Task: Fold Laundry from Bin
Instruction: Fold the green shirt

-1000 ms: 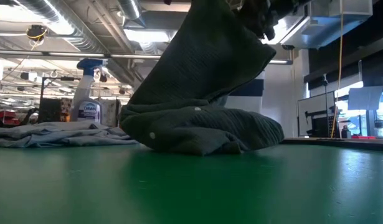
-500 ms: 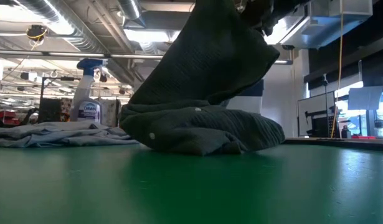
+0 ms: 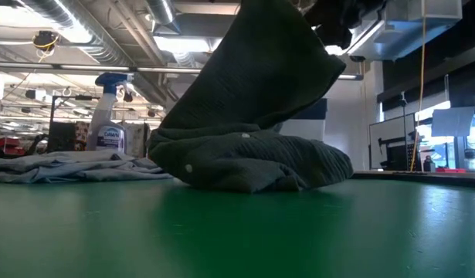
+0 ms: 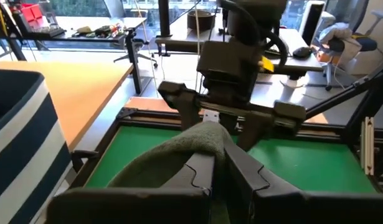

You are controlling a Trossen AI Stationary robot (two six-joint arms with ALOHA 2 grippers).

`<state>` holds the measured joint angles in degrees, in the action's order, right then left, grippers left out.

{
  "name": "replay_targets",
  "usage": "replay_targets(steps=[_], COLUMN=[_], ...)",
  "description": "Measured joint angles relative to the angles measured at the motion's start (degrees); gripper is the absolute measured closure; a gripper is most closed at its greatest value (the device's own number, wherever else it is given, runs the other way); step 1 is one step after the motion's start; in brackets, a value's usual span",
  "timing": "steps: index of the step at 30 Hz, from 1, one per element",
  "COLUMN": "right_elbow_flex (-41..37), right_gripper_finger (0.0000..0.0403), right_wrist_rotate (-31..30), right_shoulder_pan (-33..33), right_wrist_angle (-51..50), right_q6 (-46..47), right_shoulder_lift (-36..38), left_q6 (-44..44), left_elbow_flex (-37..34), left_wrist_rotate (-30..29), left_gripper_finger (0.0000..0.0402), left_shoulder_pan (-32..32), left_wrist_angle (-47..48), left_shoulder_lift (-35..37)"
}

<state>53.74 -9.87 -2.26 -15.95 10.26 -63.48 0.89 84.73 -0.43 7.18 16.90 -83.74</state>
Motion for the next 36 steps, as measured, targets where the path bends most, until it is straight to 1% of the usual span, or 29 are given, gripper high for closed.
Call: replay_targets(steps=[3, 5, 7, 9, 11, 16, 18, 21, 22, 24, 27, 29, 30, 32, 33, 36], right_elbow_flex=[0.0, 0.0, 0.57, 2.2, 2.54, 2.54, 2.54, 2.51, 2.51, 2.51, 2.58, 3.77, 4.95, 7.93, 10.01, 16.38], right_gripper_finger=[0.0133, 0.0137, 0.0143, 0.0151, 0.0157, 0.0166, 0.0166, 0.0175, 0.0185, 0.0223, 0.0315, 0.0375, 0.0387, 0.0383, 0.0381, 0.0393], right_wrist_rotate=[0.76, 4.33, 8.22, 9.17, 8.17, -0.5, -0.83, 2.77, 2.92, 2.98, 1.93, 1.95, 1.92, 3.09, 5.02, 14.76], right_shoulder_pan=[0.04, -0.02, -0.04, 0.03, 0.04, -0.02, -0.02, 0.01, 0.04, 0.07, 0.0, -0.02, -0.02, -0.02, -0.02, 0.03], right_wrist_angle=[-0.44, -0.95, -5.57, -8.89, -9.33, -2.26, -0.95, 0.63, 1.29, 1.43, 2.86, 1.83, 1.64, -0.68, -3.07, -13.5], right_q6=[-0.01, 0.04, 1.72, 4.35, 5.85, 5.93, 5.82, 5.95, 5.98, 5.99, 5.99, 5.53, 4.95, 5.45, 6.28, 10.84], right_shoulder_lift=[-0.18, 0.37, 1.88, 3.11, 3.78, 1.04, -1.0, -3.25, -3.82, -4.32, -4.14, -3.3, -2.88, -2.25, -2.21, -2.25], left_q6=[-0.78, -2.6, -2.99, -3.05, -3.07, -3.14, -3.44, -4.09, -4.11, -4.13, -4.17, -4.37, -4.62, -5.13, -5.31, -5.64], left_elbow_flex=[0.0, 0.0, 0.0, 0.0, 0.0, 0.0, 0.0, 0.0, 0.0, 0.0, 0.0, 0.0, 0.0, 0.0, 0.0, 0.0], left_wrist_rotate=[-0.05, -0.19, -0.31, -0.31, 0.01, 1.05, 1.07, 1.09, 1.1, 1.14, 1.16, 1.15, 1.14, 1.14, 1.14, 0.18], left_gripper_finger=[0.0386, 0.0386, 0.0386, 0.0386, 0.0386, 0.0386, 0.0386, 0.0386, 0.0386, 0.0386, 0.0386, 0.0386, 0.0386, 0.038, 0.0375, 0.0347], left_shoulder_pan=[0.04, 0.04, 0.04, 0.04, 0.04, 0.04, 0.04, 0.04, 0.04, 0.04, 0.04, 0.04, 0.04, 0.04, 0.04, 0.04], left_wrist_angle=[0.04, 0.14, 0.11, 0.13, 0.12, 0.0, -0.06, -0.22, -0.38, -0.5, -1.31, -1.97, -2.32, -3.51, -4.04, -4.03], left_shoulder_lift=[0.0, 0.0, 0.0, 0.0, 0.0, 0.0, 0.0, -0.02, -0.02, -0.02, -0.04, -0.04, -0.04, -0.04, -0.04, -0.04])
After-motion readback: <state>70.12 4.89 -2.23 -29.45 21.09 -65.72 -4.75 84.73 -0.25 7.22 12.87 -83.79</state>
